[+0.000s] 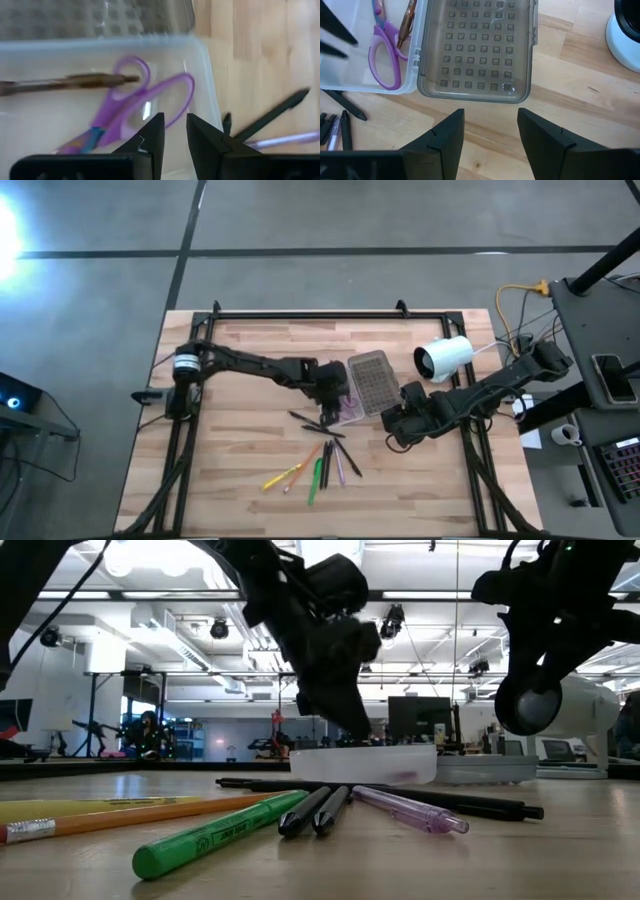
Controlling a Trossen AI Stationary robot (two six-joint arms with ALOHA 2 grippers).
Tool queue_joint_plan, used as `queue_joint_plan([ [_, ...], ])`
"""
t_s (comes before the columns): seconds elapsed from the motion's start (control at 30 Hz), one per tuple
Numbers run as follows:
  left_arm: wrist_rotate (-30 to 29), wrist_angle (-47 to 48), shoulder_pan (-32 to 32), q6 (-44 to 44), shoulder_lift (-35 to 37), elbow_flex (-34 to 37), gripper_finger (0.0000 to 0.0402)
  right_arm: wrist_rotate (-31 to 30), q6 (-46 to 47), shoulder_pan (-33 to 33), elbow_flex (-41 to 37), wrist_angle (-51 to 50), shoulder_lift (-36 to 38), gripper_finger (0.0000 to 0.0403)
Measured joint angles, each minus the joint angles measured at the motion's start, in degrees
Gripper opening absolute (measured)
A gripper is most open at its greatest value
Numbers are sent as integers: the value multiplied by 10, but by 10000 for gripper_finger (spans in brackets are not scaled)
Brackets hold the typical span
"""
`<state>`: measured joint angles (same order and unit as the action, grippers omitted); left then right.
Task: Pick & place school supplies into a supply box
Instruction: Put the brown pen into the supply box
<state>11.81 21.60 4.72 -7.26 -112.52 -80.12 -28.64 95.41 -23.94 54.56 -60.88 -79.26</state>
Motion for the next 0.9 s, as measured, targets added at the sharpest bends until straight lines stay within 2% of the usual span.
queue_joint_plan([
  [0.4,-3,-40,-3,23,-42,-45,65,0,8,0,-3,2,0,176],
  [0.57,-5,-35,-2,27,-70,-44,65,0,17,0,-3,2,0,176],
  [0.9,-18,-72,12,50,-72,-44,65,1,18,0,-3,2,0,176],
])
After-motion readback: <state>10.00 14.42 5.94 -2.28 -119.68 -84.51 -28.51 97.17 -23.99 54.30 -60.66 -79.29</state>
